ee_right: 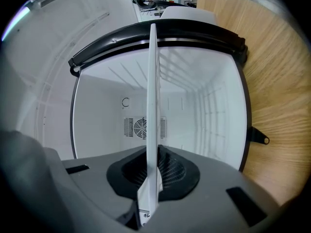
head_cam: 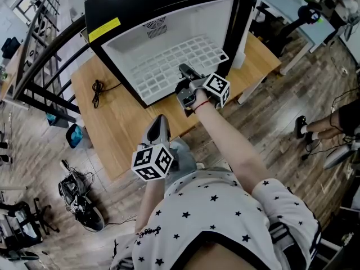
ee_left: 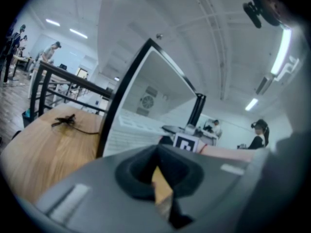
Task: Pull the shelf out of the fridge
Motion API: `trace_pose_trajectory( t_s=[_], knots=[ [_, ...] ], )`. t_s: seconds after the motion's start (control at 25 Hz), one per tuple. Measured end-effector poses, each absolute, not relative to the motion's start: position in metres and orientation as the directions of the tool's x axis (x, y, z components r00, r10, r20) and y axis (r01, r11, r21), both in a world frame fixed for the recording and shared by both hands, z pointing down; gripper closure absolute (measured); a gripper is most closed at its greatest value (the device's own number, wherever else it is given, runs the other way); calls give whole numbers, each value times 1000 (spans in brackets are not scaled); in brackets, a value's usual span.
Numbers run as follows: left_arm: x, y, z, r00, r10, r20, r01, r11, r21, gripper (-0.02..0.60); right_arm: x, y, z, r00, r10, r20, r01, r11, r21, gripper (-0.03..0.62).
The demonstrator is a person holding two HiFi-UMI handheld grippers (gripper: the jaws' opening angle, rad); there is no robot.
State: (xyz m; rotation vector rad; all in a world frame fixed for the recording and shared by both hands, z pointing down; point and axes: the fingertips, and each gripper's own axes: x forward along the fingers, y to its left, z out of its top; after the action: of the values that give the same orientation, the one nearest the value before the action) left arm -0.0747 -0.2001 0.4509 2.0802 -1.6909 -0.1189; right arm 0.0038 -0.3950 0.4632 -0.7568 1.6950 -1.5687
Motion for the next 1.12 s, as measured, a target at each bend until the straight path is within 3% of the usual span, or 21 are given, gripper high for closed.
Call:
trace_pose_trajectory(
  t_s=[1.12],
  knots=[
    [-71,-181,451,252,-944,213,-904,-152,399,575,15,-369,465,-584,-804,-106,47,97,-994,556]
  ],
)
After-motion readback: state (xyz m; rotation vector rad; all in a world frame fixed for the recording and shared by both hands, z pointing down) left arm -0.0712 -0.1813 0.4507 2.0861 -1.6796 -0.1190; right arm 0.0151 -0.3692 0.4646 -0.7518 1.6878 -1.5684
